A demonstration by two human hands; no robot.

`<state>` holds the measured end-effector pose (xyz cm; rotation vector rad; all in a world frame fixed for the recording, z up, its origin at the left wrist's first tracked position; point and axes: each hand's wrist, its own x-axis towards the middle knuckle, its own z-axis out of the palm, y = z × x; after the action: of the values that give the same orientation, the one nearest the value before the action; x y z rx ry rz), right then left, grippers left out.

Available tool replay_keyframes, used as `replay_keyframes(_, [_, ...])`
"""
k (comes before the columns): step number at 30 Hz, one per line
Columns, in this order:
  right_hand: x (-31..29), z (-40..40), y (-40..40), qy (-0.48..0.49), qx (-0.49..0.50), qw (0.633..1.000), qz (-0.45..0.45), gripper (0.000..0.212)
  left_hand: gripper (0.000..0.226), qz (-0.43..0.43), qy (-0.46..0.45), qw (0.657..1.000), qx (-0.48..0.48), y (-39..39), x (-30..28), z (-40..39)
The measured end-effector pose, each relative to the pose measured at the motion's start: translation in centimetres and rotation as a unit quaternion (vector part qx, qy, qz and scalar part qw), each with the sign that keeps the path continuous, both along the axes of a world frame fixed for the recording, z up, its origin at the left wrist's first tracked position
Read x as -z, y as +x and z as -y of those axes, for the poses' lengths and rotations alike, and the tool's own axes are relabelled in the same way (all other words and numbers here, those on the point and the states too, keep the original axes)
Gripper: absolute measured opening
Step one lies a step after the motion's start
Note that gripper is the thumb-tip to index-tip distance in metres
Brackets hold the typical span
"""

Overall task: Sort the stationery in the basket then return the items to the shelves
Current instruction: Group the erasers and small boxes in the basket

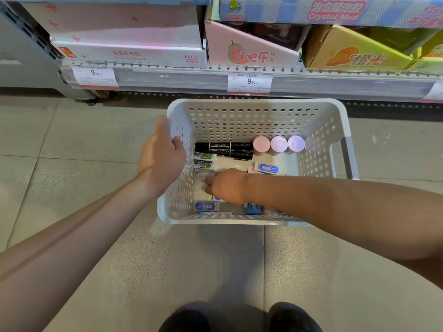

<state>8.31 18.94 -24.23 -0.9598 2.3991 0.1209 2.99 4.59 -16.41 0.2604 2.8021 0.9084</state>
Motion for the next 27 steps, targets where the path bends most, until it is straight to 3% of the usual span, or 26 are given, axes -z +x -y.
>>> replay_keyframes(10, [-0.1, 1.1, -1.3, 0.0, 0.02, 0.999, -0.031, 0.029, 0.015, -0.001, 0.005, 1.0, -0.002, -0.1, 0.4, 0.0])
replay_keyframes(14, [0.3, 1.5, -1.3, -0.12, 0.194, 0.974, 0.005, 0.009, 0.017, -0.004, 0.004, 1.0, -0.002, -0.1, 0.5, 0.1])
replay_keyframes(17, [0.5, 1.9, -1.4, -0.181, 0.332, 0.92, 0.098, 0.015, 0.015, -0.003, 0.013, 1.0, 0.004, -0.1, 0.4, 0.1])
replay_keyframes(19, [0.7, 2.0, -1.5, -0.186, 0.371, 0.9, 0.135, 0.019, 0.014, -0.001, 0.014, 1.0, 0.005, -0.1, 0.4, 0.1])
replay_keyframes(27, [1.4, 2.6, -1.2, -0.16, 0.364, 0.906, 0.147, 0.026, 0.012, 0.007, 0.02, 1.0, 0.006, -0.2, 0.3, 0.2])
